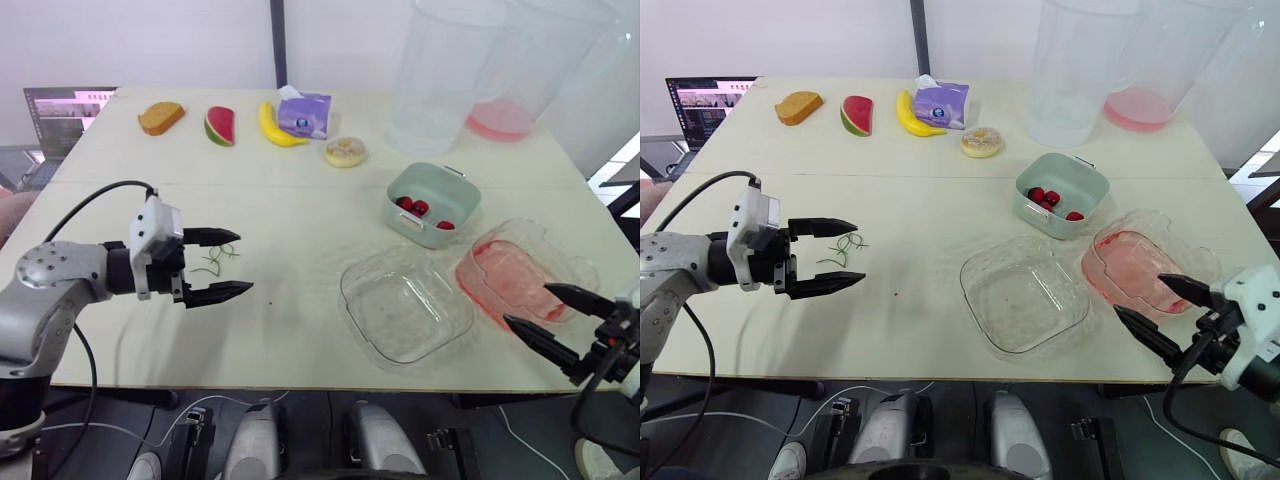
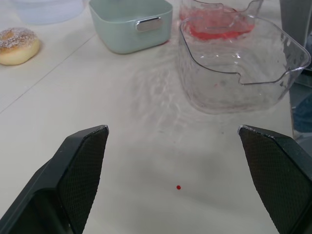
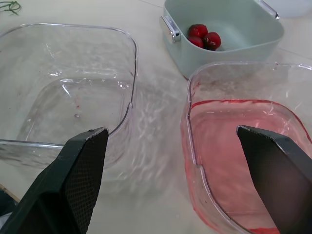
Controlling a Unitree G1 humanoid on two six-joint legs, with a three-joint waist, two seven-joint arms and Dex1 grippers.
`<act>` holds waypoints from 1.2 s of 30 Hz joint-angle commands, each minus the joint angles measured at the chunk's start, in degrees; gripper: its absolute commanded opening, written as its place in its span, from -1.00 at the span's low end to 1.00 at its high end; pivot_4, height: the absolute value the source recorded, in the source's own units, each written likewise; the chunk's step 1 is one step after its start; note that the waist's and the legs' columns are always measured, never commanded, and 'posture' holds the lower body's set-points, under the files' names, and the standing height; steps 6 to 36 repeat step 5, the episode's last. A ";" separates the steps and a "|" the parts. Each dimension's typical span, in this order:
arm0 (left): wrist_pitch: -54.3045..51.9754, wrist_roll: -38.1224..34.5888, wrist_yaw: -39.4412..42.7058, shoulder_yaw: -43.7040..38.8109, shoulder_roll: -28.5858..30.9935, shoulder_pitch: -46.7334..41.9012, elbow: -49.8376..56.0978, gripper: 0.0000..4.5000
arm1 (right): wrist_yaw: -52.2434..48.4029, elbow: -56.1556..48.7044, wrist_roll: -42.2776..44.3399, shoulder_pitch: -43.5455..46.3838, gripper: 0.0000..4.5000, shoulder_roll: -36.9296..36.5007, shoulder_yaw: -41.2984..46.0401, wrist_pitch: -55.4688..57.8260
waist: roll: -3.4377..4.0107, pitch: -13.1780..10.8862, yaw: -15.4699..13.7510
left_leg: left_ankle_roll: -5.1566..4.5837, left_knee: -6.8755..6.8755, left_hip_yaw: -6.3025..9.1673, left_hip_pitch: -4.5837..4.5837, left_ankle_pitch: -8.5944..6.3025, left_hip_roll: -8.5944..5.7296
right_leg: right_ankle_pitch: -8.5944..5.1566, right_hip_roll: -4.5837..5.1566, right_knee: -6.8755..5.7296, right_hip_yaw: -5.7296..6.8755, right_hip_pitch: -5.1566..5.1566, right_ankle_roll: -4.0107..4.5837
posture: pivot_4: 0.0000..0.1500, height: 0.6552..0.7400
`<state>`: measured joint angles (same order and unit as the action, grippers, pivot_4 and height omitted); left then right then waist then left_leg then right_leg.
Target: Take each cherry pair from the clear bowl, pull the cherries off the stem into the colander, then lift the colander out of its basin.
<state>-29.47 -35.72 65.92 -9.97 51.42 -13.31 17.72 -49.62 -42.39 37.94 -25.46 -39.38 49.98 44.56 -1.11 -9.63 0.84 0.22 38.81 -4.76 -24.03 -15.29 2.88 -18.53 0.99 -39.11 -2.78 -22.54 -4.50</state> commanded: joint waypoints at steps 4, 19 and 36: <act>-0.55 -1.56 -0.29 -2.00 0.72 -0.85 1.90 1.00 | 1.14 -0.08 2.34 -0.01 0.97 -1.21 0.35 -1.23 | 0.00 0.00 -0.03 | 0.00 0.00 0.00 0.00 0.00 -0.01 | 0.00 0.01 0.00 0.00 0.00 0.00 | 1.00 1.00; -0.48 -1.35 -0.32 -1.96 0.90 -0.93 1.92 1.00 | 1.28 -0.02 2.55 -0.01 0.97 -1.34 0.34 -1.23 | 0.00 0.00 -0.03 | 0.00 0.00 0.00 0.00 0.00 0.00 | 0.00 0.01 0.00 0.00 0.00 0.00 | 1.00 1.00; -0.48 -1.35 -0.32 -1.96 0.90 -0.93 1.92 1.00 | 1.28 -0.02 2.55 -0.01 0.97 -1.34 0.34 -1.23 | 0.00 0.00 -0.03 | 0.00 0.00 0.00 0.00 0.00 0.00 | 0.00 0.01 0.00 0.00 0.00 0.00 | 1.00 1.00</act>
